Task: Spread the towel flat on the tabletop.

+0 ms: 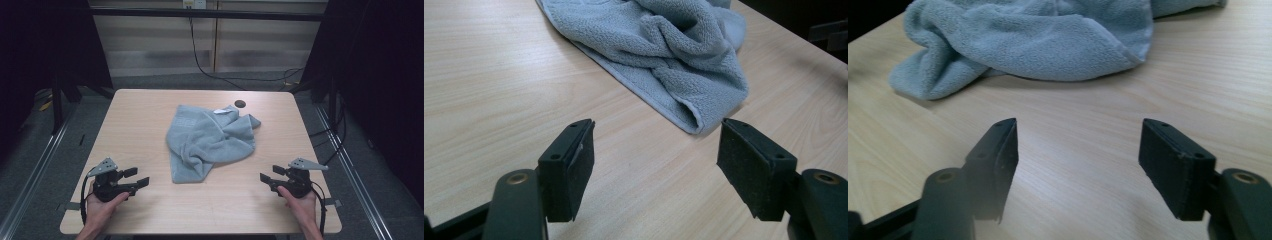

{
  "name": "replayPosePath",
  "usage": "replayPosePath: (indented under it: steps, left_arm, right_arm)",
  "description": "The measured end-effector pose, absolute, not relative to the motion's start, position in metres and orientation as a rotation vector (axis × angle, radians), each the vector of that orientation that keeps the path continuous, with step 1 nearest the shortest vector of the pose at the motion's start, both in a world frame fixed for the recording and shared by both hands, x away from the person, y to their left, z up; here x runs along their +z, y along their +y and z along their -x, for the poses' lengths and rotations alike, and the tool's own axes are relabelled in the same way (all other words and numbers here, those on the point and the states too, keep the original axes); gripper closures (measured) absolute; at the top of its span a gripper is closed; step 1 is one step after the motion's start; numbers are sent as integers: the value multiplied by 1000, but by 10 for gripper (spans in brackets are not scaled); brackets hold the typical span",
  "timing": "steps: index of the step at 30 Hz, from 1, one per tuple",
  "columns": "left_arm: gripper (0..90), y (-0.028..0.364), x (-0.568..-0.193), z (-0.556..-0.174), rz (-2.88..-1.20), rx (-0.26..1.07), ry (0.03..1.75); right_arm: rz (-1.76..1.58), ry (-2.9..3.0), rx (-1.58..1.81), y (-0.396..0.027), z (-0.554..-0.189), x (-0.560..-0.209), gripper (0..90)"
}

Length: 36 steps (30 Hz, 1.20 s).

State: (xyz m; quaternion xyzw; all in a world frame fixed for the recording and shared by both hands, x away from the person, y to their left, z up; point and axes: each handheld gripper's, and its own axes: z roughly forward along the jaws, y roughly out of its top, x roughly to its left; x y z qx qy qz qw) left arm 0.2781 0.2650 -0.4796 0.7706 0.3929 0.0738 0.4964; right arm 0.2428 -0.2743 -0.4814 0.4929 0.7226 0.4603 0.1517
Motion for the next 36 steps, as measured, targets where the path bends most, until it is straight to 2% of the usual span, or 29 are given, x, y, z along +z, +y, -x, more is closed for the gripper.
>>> replayPosePath:
  steps: [10,19,23,29,30,36]
  left_arm:
    - [313,258,-479,-277,-1896,180,917]
    - [312,258,-480,-277,-1908,179,903]
    - [310,260,-480,-277,-1896,182,911]
    - [308,261,-479,-277,-1891,173,912]
    - [307,262,-480,-278,-1890,169,922]
    - [305,263,-480,-279,-1894,168,921]
  right_arm:
    - [-1379,2181,1353,-258,-261,-475,340]
    - [-1315,2263,1367,-230,-315,-472,330]
    - [-1297,2212,1440,-224,-322,-463,353]
    - [-1276,2274,1408,-207,-342,-459,311]
    - [-1305,2275,1362,-205,-352,-466,246]
    - [-1349,2277,1282,-204,-376,-486,225]
